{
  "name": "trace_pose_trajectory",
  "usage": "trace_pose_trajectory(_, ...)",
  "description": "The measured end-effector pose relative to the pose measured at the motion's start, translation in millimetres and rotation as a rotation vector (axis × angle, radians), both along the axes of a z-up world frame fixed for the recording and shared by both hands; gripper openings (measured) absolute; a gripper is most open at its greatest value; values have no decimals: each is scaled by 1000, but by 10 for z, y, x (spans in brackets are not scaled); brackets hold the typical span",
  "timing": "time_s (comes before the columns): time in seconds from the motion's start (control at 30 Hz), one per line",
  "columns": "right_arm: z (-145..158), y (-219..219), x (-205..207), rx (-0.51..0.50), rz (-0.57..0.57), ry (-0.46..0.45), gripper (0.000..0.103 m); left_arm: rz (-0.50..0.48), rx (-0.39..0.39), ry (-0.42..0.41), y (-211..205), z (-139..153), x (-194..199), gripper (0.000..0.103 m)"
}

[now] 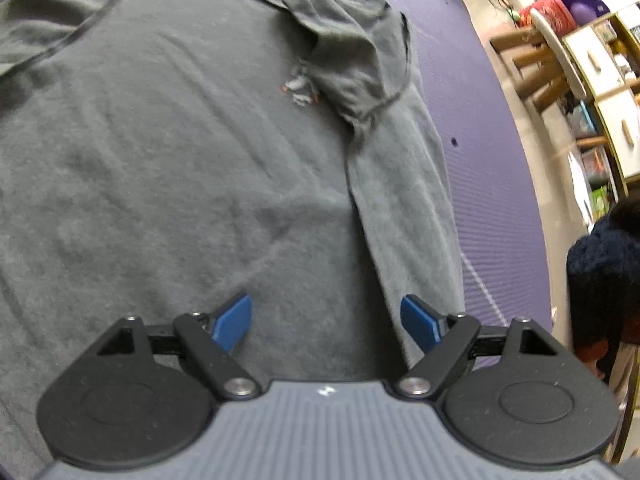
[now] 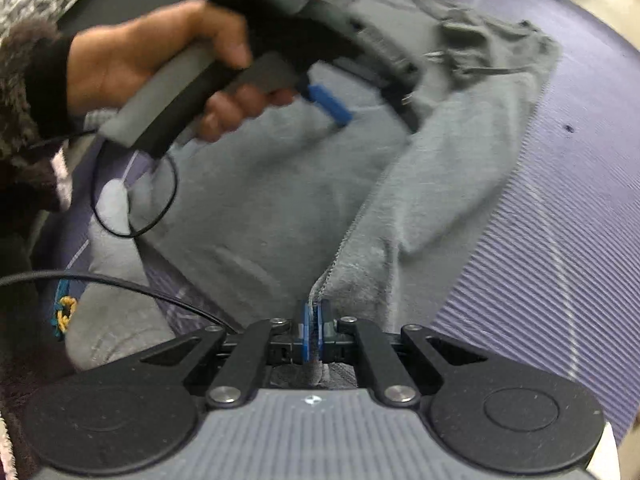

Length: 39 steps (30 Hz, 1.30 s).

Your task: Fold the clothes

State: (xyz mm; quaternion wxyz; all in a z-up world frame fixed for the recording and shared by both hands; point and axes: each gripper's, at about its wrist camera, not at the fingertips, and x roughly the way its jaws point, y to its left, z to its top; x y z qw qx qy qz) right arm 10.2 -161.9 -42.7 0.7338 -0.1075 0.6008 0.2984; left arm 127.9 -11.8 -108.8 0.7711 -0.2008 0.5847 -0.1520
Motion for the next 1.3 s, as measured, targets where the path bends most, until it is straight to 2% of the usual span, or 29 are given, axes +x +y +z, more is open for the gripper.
trace_pose_trajectory(0.2,-263,186,93,-22,18,46,2,-4,58,-83,50,101,91,84)
trace_pose_trajectory(0.27,-402,268,112,-63,46,86,4,-8,70,-112,51,130,136,84)
trace_pose_trajectory(0.37,-554,348,150,-93,84,184,16,-24,100,-179,11,184,272,85)
trace_pose_trajectory(0.4,-536,335,162,-80,88,183,24,-26,105,-203,-2,199,348,85)
trace_pose_trajectory(0.5,-392,266,247,-4,74,141,37,-11,97,-254,-27,226,569,88)
trace_pose_trajectory(0.6,-234,75,390,88,-23,47,39,23,106,-294,-53,227,810,88)
trace_pose_trajectory(0.7,-257,-139,529,157,-145,-16,39,55,107,-332,-92,192,1020,88)
trace_pose_trajectory(0.8,-480,-315,657,179,-221,51,39,60,131,-375,-181,123,1143,71)
trace_pose_trajectory(0.83,-507,-360,674,183,-229,65,39,55,148,-385,-208,93,1158,59)
trace_pose_trajectory(0.87,-563,-425,711,205,-248,93,39,59,191,-398,-233,74,1143,30)
trace_pose_trajectory(0.93,-588,-495,752,248,-271,106,39,66,277,-423,-281,35,1114,2)
trace_pose_trajectory(1.1,-595,-602,736,288,-302,115,39,82,502,-517,-348,8,1015,1)
trace_pose_trajectory(1.17,-588,-627,745,299,-311,117,40,76,536,-496,-319,-19,1054,3)
trace_pose_trajectory(1.2,-584,-628,747,299,-313,115,41,83,492,-483,-267,-29,1082,6)
trace_pose_trajectory(1.23,-581,-628,749,299,-315,112,42,101,388,-466,-152,-35,1129,14)
trace_pose_trajectory(1.27,-582,-626,748,299,-316,110,44,116,331,-467,-91,-27,1158,35)
trace_pose_trajectory(1.3,-573,-618,744,303,-315,108,46,132,274,-468,-31,-18,1186,48)
